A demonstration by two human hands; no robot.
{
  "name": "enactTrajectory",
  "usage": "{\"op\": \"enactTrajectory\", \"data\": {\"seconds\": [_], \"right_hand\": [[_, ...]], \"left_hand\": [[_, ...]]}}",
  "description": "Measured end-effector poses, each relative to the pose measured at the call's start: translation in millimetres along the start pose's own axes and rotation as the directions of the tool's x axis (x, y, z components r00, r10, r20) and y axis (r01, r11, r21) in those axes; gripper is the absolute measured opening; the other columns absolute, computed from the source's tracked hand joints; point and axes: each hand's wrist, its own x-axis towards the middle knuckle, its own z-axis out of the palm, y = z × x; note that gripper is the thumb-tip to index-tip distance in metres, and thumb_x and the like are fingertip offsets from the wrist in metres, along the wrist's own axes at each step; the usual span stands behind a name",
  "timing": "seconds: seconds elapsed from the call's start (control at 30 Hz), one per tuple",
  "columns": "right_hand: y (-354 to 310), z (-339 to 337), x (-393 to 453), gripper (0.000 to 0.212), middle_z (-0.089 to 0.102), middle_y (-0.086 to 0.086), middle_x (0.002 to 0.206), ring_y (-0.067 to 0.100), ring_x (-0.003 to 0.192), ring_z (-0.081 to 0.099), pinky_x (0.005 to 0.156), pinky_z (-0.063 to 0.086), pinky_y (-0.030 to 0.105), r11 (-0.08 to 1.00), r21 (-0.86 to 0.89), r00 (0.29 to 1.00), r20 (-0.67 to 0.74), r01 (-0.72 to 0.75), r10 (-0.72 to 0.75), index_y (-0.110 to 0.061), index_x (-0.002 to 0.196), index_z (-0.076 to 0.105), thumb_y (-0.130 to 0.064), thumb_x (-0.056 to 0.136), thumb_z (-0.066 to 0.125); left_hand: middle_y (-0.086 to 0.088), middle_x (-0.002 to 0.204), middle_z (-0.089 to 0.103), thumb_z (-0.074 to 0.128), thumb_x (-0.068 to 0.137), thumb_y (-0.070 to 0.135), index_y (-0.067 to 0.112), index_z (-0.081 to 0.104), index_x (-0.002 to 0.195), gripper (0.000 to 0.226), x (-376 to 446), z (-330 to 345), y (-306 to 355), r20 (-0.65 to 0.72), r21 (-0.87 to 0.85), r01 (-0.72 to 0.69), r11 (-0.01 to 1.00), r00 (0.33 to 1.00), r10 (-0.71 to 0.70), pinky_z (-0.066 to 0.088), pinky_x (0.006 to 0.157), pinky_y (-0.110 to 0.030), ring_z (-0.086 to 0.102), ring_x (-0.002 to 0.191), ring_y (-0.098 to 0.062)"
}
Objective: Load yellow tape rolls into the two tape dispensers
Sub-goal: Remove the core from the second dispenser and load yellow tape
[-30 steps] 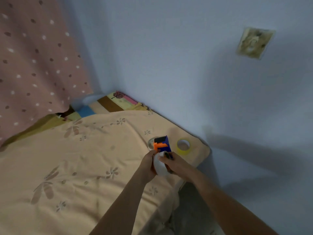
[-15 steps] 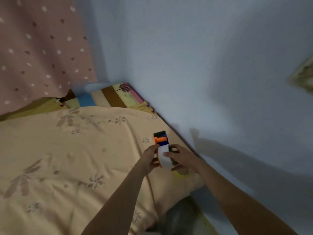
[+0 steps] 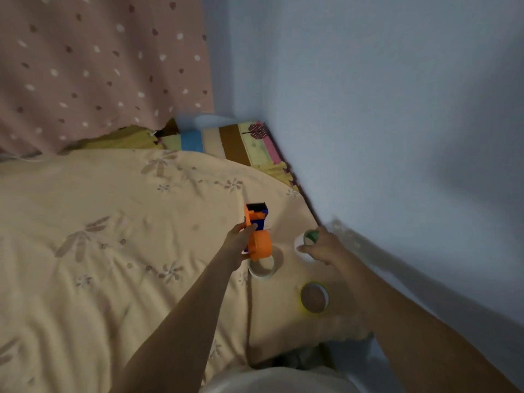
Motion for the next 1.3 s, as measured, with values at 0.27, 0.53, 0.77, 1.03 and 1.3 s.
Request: {"op": "enactTrajectory", "data": {"seconds": [0.27, 0.53, 0.77, 1.03, 1.3], "right_hand": [[10.9, 29.2, 27.0, 0.099, 0.029, 0.019, 0.152, 0.038, 0.135, 0.044, 0.106, 0.044, 0.044, 0.953, -0.301, 1.0, 0.027, 0.021, -0.014, -0.014, 0.151, 0.021, -0.047, 0.077, 0.077], [2.2, 46.9, 41.6, 0.091, 0.032, 0.011, 0.15, 0.042, 0.131, 0.044, 0.103, 0.045, 0.046, 0.922, -0.384, 0.998, 0.056, 0.048, -0.029, -0.017, 0.151, 0.023, -0.037, 0.081, 0.077], [-3.3, 52.3, 46.5, 0.096, 0.025, 0.014, 0.155, 0.041, 0.137, 0.036, 0.108, 0.041, 0.05, 0.939, -0.343, 0.995, 0.1, 0.018, 0.018, -0.017, 0.156, 0.013, -0.037, 0.085, 0.074], [14.2, 55.7, 8.7, 0.069, 0.046, 0.021, 0.139, 0.037, 0.126, 0.05, 0.104, 0.046, 0.042, 0.91, -0.407, 0.997, -0.043, -0.082, 0.071, -0.003, 0.14, 0.037, -0.041, 0.09, 0.065], [35.0, 85.1, -14.6, 0.126, 0.026, 0.023, 0.153, 0.04, 0.136, 0.04, 0.106, 0.043, 0.049, 0.875, -0.445, 0.913, 0.248, -0.188, 0.323, -0.013, 0.158, -0.006, -0.067, 0.075, 0.071]], "left_hand": [[-0.015, 0.143, 0.057, 0.057, 0.102, 0.032, 0.015, 0.049, 0.147, 0.048, 5.0, -11.0, -17.8, -0.059, -0.108, 0.021, 0.994, 0.998, -0.028, 0.05, 0.09, -0.048, 0.055, 0.13, -0.04], [-0.013, 0.14, 0.061, 0.057, 0.102, 0.034, 0.019, 0.052, 0.145, 0.045, 13.0, -20.4, -30.4, -0.105, -0.118, 0.066, 0.991, 0.991, -0.079, 0.049, 0.105, -0.055, 0.058, 0.128, -0.039], [-0.012, 0.141, 0.059, 0.056, 0.103, 0.035, 0.019, 0.05, 0.147, 0.047, 20.1, -27.5, -27.1, -0.097, -0.105, 0.072, 0.992, 0.992, -0.082, 0.045, 0.11, -0.059, 0.056, 0.13, -0.039], [-0.01, 0.145, 0.055, 0.054, 0.103, 0.037, 0.022, 0.052, 0.143, 0.043, 9.8, -25.5, -30.7, -0.025, -0.117, 0.103, 0.988, 0.994, -0.106, 0.048, 0.106, -0.059, 0.056, 0.127, -0.045], [-0.01, 0.146, 0.055, 0.054, 0.103, 0.042, 0.023, 0.051, 0.143, 0.045, -10.9, -27.7, -38.1, 0.035, -0.12, 0.119, 0.986, 0.993, -0.115, 0.048, 0.102, -0.062, 0.058, 0.123, -0.05]]}}
